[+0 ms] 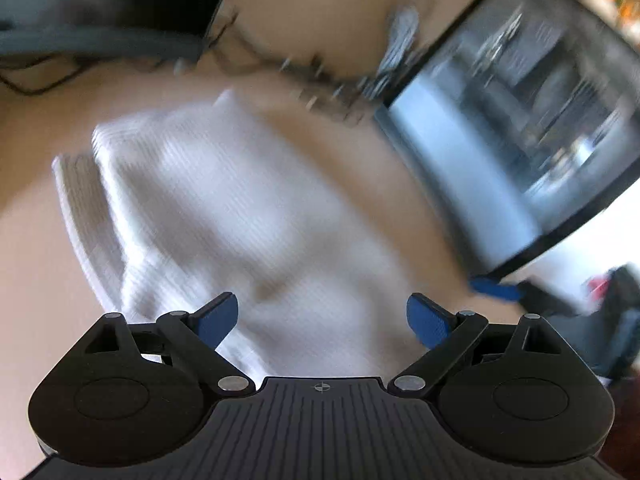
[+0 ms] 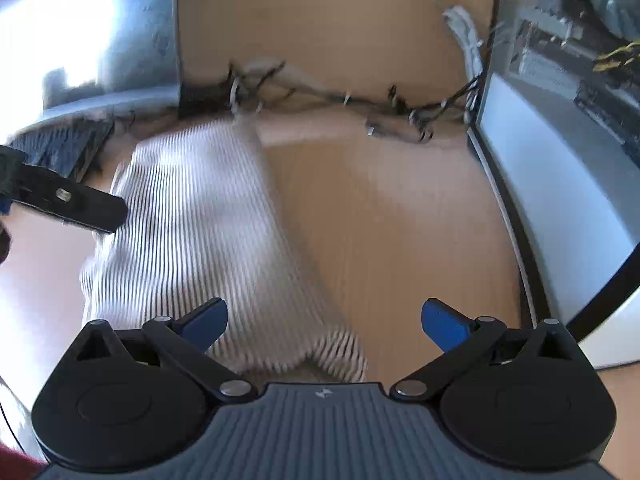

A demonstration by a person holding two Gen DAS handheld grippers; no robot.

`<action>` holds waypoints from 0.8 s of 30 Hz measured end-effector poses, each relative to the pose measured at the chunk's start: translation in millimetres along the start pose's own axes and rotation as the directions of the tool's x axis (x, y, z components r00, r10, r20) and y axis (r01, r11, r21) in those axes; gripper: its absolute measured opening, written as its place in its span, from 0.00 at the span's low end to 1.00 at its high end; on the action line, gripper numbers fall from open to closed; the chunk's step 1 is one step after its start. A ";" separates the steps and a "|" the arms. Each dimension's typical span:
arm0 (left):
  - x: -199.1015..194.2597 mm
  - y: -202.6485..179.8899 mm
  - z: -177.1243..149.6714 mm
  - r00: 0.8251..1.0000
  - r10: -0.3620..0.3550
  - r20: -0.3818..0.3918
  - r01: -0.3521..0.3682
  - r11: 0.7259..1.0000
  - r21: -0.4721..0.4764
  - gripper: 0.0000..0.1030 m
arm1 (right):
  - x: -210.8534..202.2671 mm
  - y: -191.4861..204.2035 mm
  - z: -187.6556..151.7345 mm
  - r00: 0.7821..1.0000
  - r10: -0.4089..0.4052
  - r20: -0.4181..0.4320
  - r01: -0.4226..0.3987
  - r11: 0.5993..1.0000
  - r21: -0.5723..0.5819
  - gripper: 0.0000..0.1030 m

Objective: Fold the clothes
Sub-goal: 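Smooth the folded shirt flat with both open grippers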

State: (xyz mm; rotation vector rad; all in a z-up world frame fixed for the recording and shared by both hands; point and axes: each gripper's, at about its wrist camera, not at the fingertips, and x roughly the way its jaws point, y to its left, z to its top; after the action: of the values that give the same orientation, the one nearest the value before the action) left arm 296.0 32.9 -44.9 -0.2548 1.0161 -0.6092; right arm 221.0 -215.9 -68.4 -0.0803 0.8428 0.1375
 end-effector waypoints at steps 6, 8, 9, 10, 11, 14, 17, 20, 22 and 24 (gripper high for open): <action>2.0 6.2 -10.7 0.986 0.167 -0.013 -0.165 0.981 0.101 0.92 | -3.0 23.1 -23.8 0.996 0.062 -0.067 -0.062 0.998 -0.004 1.00; -4.0 3.1 -6.7 0.976 0.215 0.017 -0.215 0.968 0.127 0.92 | -13.7 32.8 -19.1 0.990 0.124 -0.061 -0.128 0.989 -0.067 1.00; -7.1 1.5 -4.7 0.971 0.238 0.033 -0.241 0.961 0.139 0.92 | -19.4 37.9 -16.1 0.989 0.141 -0.049 -0.146 0.983 -0.109 1.00; -10.2 -2.3 -4.1 0.970 0.238 0.047 -0.242 0.958 0.151 0.92 | -24.8 42.3 -12.0 0.991 0.129 -0.024 -0.131 0.980 -0.151 1.00; -13.3 -6.3 -3.6 0.970 0.237 0.060 -0.244 0.956 0.164 0.92 | -28.2 43.3 -8.1 0.994 0.112 0.003 -0.110 0.980 -0.168 1.00; -20.2 -17.5 -2.8 0.968 0.236 0.084 -0.249 0.947 0.204 0.93 | -32.7 45.0 3.5 0.994 0.088 0.068 -0.078 0.986 -0.147 1.00; -24.4 -20.9 -3.8 0.967 0.236 0.095 -0.252 0.943 0.218 0.94 | -29.1 46.6 8.5 0.988 0.132 0.081 -0.124 0.988 -0.094 1.00; -29.4 -18.4 -3.8 0.970 0.225 0.097 -0.240 0.951 0.196 0.94 | -15.2 48.2 2.2 0.976 0.218 0.023 -0.217 0.976 -0.024 1.00; -30.6 -17.8 -3.3 0.973 0.210 0.095 -0.225 0.957 0.183 0.95 | -8.1 55.7 -7.2 0.963 0.267 -0.035 -0.268 0.963 -0.016 1.00; -31.5 -17.3 -3.4 0.978 0.188 0.091 -0.201 0.964 0.173 0.96 | -4.7 66.1 -17.9 0.952 0.296 -0.081 -0.300 0.953 -0.039 1.00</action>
State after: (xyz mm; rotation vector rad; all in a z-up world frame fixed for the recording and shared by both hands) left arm 275.0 37.6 -16.0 -0.0153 0.8956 -0.5055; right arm 194.6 -153.3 -77.8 -0.0049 0.9231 0.4427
